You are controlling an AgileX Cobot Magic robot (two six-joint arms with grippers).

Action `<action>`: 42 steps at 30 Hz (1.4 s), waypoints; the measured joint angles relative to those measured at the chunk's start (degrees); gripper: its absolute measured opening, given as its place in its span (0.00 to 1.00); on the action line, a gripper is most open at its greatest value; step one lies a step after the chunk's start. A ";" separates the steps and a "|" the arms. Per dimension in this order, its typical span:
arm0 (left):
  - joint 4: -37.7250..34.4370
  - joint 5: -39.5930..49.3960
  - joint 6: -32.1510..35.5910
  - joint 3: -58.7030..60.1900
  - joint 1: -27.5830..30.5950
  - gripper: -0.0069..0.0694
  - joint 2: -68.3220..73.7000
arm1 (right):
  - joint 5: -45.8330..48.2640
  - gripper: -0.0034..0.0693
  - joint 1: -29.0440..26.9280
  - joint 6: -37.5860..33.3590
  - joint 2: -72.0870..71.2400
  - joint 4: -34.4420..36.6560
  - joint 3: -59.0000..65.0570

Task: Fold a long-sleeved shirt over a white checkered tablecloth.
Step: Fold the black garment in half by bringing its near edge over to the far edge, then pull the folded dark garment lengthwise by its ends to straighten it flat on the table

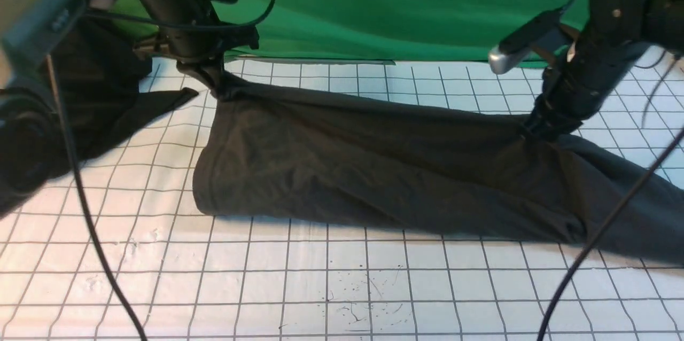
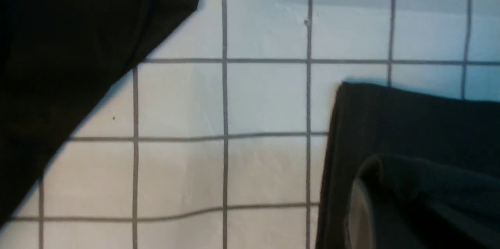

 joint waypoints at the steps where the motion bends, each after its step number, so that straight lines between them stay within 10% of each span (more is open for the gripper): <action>1: -0.05 0.00 -0.07 -2.11 0.31 0.11 2.77 | -0.73 0.10 0.00 -0.02 2.13 0.00 -1.53; 8: -0.59 -2.74 1.34 -3.73 0.39 0.14 6.73 | -4.95 0.42 -0.05 0.87 5.55 -0.45 -2.90; 13: 0.77 -5.30 0.83 -4.11 0.39 0.35 6.79 | -3.06 0.69 -0.05 4.01 3.94 -0.50 -3.17; 22: 9.58 -0.87 0.18 -8.95 0.43 0.76 2.15 | 7.75 0.48 -2.01 8.54 -7.10 -3.72 -3.22; 26: 0.35 -0.39 6.04 -9.89 0.50 0.60 -2.33 | 13.05 0.22 -7.31 9.42 -11.28 -3.80 -2.36; 27: -5.99 -0.44 9.74 -8.22 0.28 0.38 -4.58 | 14.98 0.12 -10.84 9.66 -12.59 -3.34 -0.84; 31: -8.40 -0.54 13.66 3.33 -2.70 0.13 -10.79 | 16.87 0.07 -20.90 9.87 -14.82 1.32 5.45; 35: -5.15 -0.32 13.93 15.92 -6.22 0.09 -14.04 | 17.33 0.16 -27.79 9.87 -15.25 5.12 10.41; 42: -1.67 -9.63 14.05 34.03 -10.15 0.09 -13.22 | 9.65 0.59 -33.29 9.87 -13.58 9.26 15.79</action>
